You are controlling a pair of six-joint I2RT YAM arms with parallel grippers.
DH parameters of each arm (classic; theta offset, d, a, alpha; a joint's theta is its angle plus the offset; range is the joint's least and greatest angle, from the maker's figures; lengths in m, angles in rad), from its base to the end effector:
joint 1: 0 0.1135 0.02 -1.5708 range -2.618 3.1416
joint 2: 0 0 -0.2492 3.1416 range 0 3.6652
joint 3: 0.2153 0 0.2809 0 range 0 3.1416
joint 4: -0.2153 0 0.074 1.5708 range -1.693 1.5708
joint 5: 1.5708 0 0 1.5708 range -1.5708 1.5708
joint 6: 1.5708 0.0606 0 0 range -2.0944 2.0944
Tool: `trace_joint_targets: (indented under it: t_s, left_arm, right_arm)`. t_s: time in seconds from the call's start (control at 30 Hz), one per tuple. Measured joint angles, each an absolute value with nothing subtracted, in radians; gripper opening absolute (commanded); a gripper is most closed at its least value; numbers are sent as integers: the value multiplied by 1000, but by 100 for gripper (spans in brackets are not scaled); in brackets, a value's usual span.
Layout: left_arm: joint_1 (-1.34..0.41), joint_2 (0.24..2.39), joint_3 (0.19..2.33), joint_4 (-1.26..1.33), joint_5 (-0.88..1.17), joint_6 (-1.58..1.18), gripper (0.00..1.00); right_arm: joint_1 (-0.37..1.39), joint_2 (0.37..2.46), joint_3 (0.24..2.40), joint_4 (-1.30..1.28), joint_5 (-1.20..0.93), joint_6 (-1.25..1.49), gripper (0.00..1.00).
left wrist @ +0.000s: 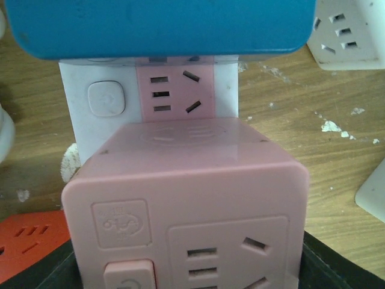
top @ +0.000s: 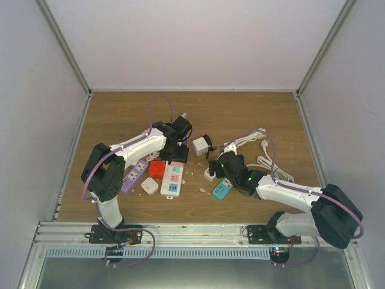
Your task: Insert the plug
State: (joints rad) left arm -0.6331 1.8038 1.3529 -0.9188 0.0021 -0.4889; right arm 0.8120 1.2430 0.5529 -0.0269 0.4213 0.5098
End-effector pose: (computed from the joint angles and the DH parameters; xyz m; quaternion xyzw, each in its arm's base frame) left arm 0.3043 -0.2235 0.1585 0.0718 0.9924 -0.0543 0.0844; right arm 0.2155 0.1913 0.1360 -0.0484 0.8930 0.0983 0.4365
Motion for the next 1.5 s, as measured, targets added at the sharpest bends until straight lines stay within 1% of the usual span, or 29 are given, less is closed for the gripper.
trace_joint_targets:
  t_s: [0.1,0.27,0.37,0.63,0.73,0.83,0.97,1.0,1.1,1.27,1.5]
  left_arm:
    - [-627,1804,1357,-920,-18,-495,75]
    - [-617,1788,1363,-925,-46,-505,76]
    - [-615,1787,1373,-923,-48,-505,70]
    - [-615,1787,1373,-915,-35,-503,44]
    - [-616,1787,1369,-912,-36,-503,40]
    - [-617,1787,1363,-905,-42,-505,40]
    - [-624,1787,1352,-893,-54,-506,37]
    - [-625,1787,1349,-891,-56,-506,35]
    - [-630,1792,1339,-880,-65,-506,23]
    - [-643,1804,1343,-886,-86,-506,21]
    - [-642,1790,1357,-888,-78,-509,26]
  right_arm:
    - [812,1243,553,-27,421,510,100]
    - [812,1243,553,-27,421,510,100]
    - [812,1243,553,-27,421,510,100]
    - [812,1243,553,-27,422,510,100]
    - [812,1243,553,-27,422,511,100]
    - [812,1243,553,-28,423,513,100]
    - [812,1243,553,-30,426,513,100]
    - [812,1243,553,-31,427,514,100]
    - [812,1243,553,-37,427,514,100]
    - [812,1243,557,-50,434,529,100]
    - [812,1246,603,-112,451,555,100]
